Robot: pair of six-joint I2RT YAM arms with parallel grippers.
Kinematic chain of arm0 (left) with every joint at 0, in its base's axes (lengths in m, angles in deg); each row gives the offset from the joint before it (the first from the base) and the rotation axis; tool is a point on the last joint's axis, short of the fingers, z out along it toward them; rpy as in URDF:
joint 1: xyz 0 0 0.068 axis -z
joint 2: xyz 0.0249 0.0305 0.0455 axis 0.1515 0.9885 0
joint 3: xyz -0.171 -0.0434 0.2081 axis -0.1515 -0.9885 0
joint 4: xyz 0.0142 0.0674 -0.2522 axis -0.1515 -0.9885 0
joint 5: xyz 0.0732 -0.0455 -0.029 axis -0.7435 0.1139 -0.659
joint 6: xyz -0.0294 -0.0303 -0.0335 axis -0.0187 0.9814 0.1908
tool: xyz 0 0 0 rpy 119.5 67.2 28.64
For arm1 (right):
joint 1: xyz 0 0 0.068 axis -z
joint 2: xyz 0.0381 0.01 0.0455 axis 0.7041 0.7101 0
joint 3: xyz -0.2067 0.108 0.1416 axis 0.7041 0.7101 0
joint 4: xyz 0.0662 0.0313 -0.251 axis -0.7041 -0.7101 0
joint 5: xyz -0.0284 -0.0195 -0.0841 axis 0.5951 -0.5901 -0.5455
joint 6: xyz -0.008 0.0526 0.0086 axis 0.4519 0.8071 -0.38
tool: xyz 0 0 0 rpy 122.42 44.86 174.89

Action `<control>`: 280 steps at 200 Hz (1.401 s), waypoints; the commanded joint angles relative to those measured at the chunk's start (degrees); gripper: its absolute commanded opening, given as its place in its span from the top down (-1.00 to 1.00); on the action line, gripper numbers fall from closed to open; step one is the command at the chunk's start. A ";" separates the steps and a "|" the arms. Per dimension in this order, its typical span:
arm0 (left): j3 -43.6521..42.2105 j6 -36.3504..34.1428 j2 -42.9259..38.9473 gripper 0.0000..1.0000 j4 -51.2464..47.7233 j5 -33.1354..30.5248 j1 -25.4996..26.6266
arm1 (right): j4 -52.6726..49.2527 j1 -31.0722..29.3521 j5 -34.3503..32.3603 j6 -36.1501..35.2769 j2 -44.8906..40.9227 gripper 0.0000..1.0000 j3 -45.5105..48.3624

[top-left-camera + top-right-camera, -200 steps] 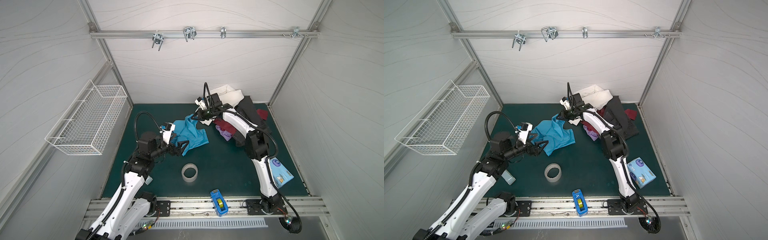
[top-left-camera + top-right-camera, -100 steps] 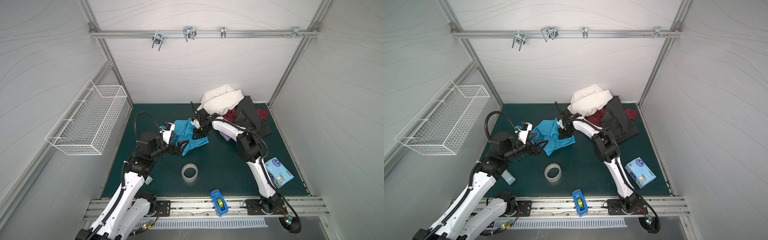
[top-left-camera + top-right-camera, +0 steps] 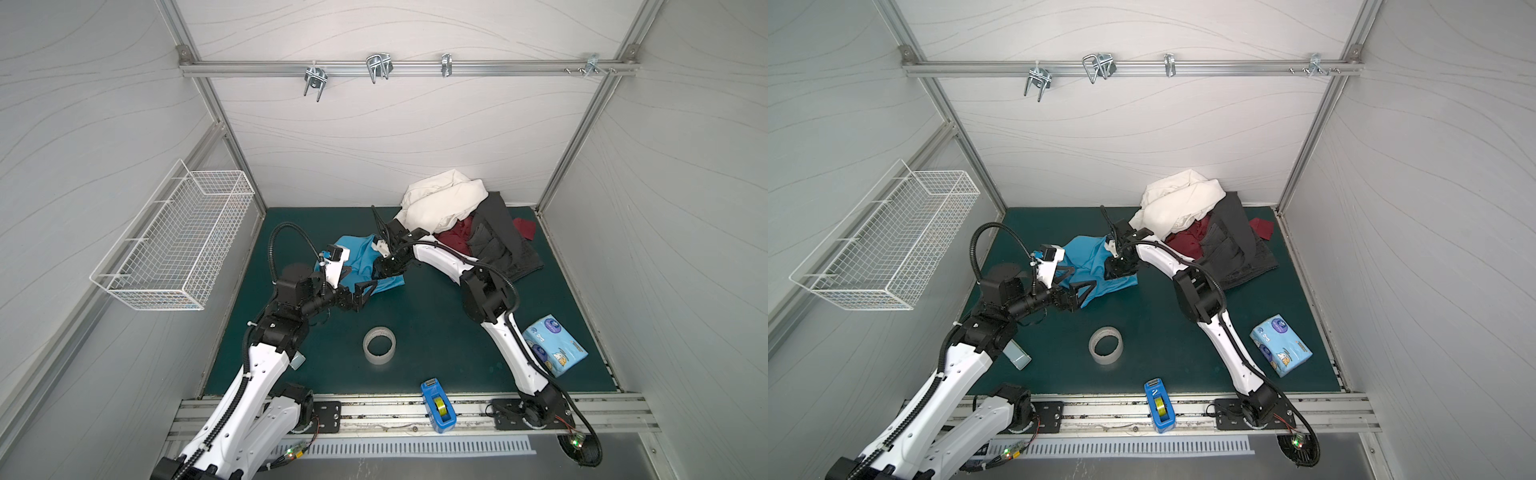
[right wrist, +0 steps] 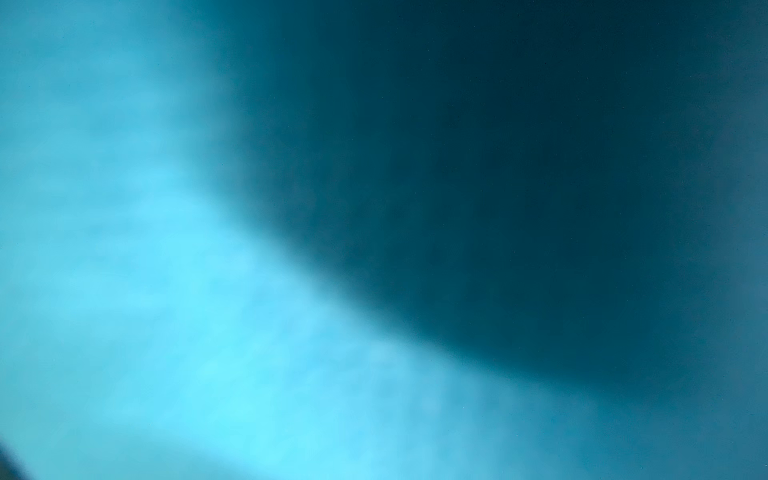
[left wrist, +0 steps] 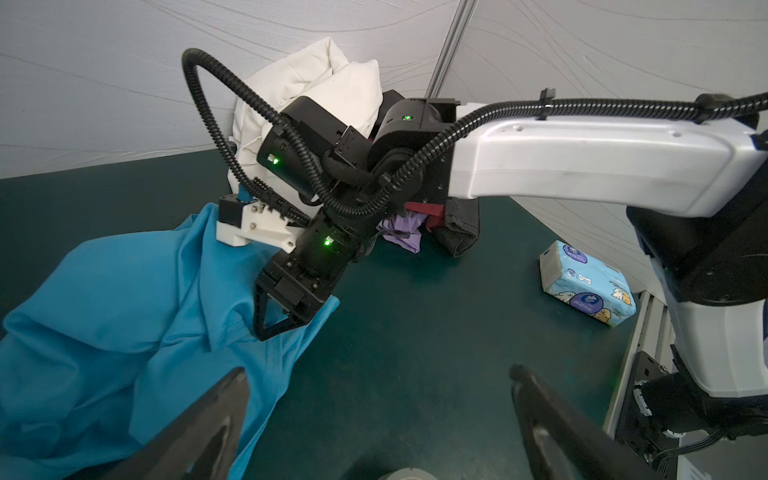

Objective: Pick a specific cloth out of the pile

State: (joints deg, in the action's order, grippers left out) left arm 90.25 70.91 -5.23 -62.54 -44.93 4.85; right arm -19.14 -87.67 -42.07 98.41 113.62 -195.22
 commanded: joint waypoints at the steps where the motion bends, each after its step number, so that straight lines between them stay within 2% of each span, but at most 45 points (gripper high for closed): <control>1: 0.07 -1.08 -0.47 -0.98 2.98 -0.55 0.25 | -1.97 -2.72 4.68 0.93 6.00 -0.09 -5.04; 21: 0.02 -1.14 -0.55 -0.98 3.00 -0.88 0.26 | 0.97 -3.59 8.23 2.25 8.36 -0.14 -8.85; 96: -0.40 -1.34 -0.81 -0.98 3.26 -1.63 0.24 | 18.83 -4.55 20.11 10.91 12.93 -0.27 -12.51; 136: -0.35 -1.23 -1.12 -0.98 3.24 -1.94 0.30 | 18.47 -4.57 21.23 8.68 11.88 -0.31 -11.34; 168: -0.61 -1.22 -1.43 -0.98 3.62 -1.83 0.27 | 23.79 -4.90 17.29 4.75 2.40 -0.48 1.22; 193: -0.50 -0.99 -1.43 -0.98 3.68 -1.63 0.24 | 23.16 -4.90 15.38 3.20 -2.11 -0.65 4.73; 198: -0.48 -0.94 -1.48 -0.98 3.64 -1.56 0.24 | 22.70 -4.90 14.89 2.96 -2.91 -0.84 5.21; 212: -0.44 -0.81 -1.59 -0.98 3.69 -1.32 0.24 | 22.11 -4.91 13.86 2.02 -5.26 -0.98 7.24; 253: -0.48 -0.69 -2.28 -0.98 3.86 -0.98 0.41 | 21.85 -4.90 8.25 0.25 -14.29 -0.98 16.73; 280: -0.70 -0.56 -2.47 -0.98 4.01 -0.81 0.59 | 15.70 -4.81 -0.45 -1.25 -19.05 -0.98 19.39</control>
State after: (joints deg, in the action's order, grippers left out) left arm 89.64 70.56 -6.81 -61.47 -46.33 5.07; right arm 2.04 -92.11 -34.00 100.16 100.40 -177.93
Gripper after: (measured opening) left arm 0.989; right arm 0.991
